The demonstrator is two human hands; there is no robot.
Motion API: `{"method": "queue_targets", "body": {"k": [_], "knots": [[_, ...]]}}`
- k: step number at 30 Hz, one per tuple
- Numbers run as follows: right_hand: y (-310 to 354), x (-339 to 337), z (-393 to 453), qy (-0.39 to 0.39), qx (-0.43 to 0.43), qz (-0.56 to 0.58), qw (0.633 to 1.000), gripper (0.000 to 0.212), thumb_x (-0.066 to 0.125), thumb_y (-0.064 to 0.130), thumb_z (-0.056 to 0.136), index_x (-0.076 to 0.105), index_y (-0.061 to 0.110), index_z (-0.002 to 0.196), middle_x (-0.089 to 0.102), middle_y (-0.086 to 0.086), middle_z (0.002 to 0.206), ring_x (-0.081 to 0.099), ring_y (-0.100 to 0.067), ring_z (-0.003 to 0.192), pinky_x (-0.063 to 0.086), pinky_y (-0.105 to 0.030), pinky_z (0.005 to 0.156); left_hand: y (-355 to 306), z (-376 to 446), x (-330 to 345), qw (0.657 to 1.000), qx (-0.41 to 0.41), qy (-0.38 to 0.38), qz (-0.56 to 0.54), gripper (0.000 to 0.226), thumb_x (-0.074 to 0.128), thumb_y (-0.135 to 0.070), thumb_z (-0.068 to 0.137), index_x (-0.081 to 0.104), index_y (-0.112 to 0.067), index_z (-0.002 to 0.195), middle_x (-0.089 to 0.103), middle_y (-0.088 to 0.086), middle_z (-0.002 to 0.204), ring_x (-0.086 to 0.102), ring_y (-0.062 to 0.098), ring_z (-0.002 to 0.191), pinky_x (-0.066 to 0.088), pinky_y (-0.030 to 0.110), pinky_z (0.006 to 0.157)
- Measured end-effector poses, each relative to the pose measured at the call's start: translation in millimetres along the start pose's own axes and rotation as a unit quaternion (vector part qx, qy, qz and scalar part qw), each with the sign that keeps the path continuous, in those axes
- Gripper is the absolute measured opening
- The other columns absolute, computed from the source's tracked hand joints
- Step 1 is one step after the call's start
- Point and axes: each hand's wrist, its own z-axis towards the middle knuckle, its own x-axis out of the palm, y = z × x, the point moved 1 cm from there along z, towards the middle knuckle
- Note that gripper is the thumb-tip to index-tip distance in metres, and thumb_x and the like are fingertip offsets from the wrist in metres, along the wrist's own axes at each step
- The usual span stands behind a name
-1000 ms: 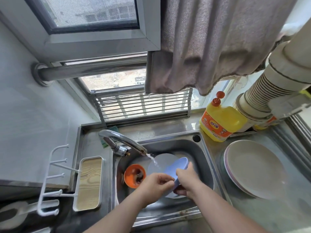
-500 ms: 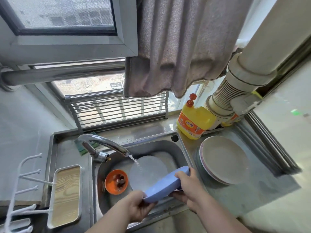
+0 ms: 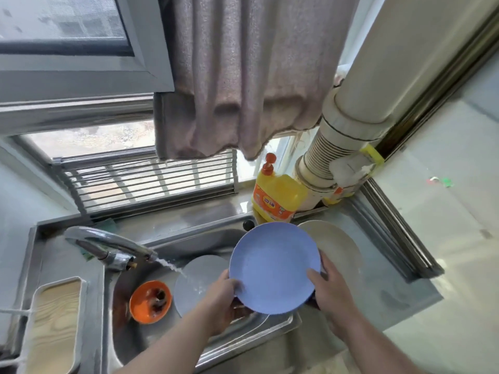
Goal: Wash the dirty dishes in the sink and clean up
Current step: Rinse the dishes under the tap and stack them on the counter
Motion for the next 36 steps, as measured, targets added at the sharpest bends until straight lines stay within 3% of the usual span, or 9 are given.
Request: {"method": "queue_targets", "body": {"k": [7,10,16,21,24,27,29,32,36], "knots": [[-14,-110,45,-0.136,0.038,-0.041,0.989,0.032,0.058,0.013,0.105,0.064,0.028,0.133,0.074,-0.016,0.097,0.073,-0.028,0.081,0.059,-0.036,0.066,-9,45,94,0.977,0.124,-0.025,0.174,0.050,0.073,-0.010,0.094,0.056,-0.028,0.138,0.073,0.007,0.084,0.073,0.019,0.069,0.064,0.039,0.069],[-21,-133,66,-0.136,0.061,-0.120,0.982,0.028,0.057,0.011,0.103,0.070,0.017,0.128,0.071,-0.011,0.083,0.050,-0.019,0.055,0.045,-0.034,0.056,-7,64,113,0.958,0.144,-0.061,0.242,0.050,0.076,-0.025,0.090,0.060,-0.034,0.136,0.068,-0.001,0.074,0.070,0.018,0.064,0.065,0.043,0.072],[-25,-148,79,-0.187,0.070,-0.240,0.950,0.071,0.062,0.029,0.092,0.035,0.036,0.158,0.055,0.002,0.107,0.058,-0.022,0.097,0.048,-0.038,0.083,1,79,98,0.929,0.195,-0.096,0.298,0.016,0.064,-0.036,0.100,0.070,-0.043,0.112,0.069,-0.007,0.075,0.063,0.015,0.067,0.058,0.045,0.075],[16,-72,60,-0.112,-0.138,-0.300,0.937,0.042,0.058,0.005,0.095,0.062,0.036,0.123,0.056,0.008,0.094,0.055,-0.006,0.086,0.044,-0.030,0.080,20,82,-1,0.906,0.094,-0.204,0.360,0.020,0.056,-0.023,0.101,0.070,-0.035,0.107,0.071,-0.007,0.102,0.066,0.015,0.093,0.050,0.032,0.077],[10,-2,57,0.002,-0.195,-0.294,0.936,0.033,0.061,0.011,0.097,0.067,0.041,0.111,0.063,0.015,0.092,0.059,-0.003,0.087,0.045,-0.017,0.078,51,87,-86,0.905,-0.016,-0.295,0.307,0.016,0.055,-0.012,0.098,0.070,-0.018,0.101,0.068,0.009,0.101,0.061,0.027,0.089,0.046,0.030,0.072],[-19,70,65,0.165,-0.124,-0.309,0.928,0.031,0.059,0.019,0.097,0.067,0.038,0.121,0.060,0.016,0.110,0.060,0.000,0.097,0.048,-0.010,0.080,83,87,-146,0.911,-0.085,-0.324,0.241,0.014,0.058,-0.013,0.099,0.067,-0.003,0.100,0.061,0.014,0.083,0.054,0.028,0.070,0.043,0.032,0.064],[-55,106,84,0.218,-0.030,-0.335,0.916,0.043,0.057,0.021,0.095,0.060,0.034,0.136,0.054,0.009,0.127,0.059,-0.006,0.102,0.048,-0.011,0.072,99,92,-167,0.918,-0.077,-0.328,0.210,0.016,0.065,-0.023,0.101,0.070,-0.009,0.105,0.069,0.011,0.091,0.064,0.027,0.080,0.052,0.034,0.072],[-110,138,119,0.191,0.085,-0.362,0.908,0.050,0.059,0.023,0.085,0.061,0.025,0.136,0.061,-0.003,0.128,0.064,-0.023,0.105,0.056,-0.029,0.079,116,109,-188,0.921,-0.078,-0.328,0.194,0.022,0.065,-0.027,0.097,0.071,-0.015,0.114,0.072,0.010,0.093,0.066,0.026,0.076,0.051,0.030,0.064],[-177,155,159,0.137,0.176,-0.326,0.919,0.037,0.066,0.020,0.084,0.062,0.022,0.121,0.070,-0.004,0.119,0.067,-0.027,0.106,0.055,-0.035,0.093,115,126,-195,0.902,-0.078,-0.340,0.253,0.011,0.063,-0.044,0.089,0.070,-0.035,0.089,0.075,-0.002,0.094,0.070,0.027,0.090,0.060,0.038,0.086]]}}
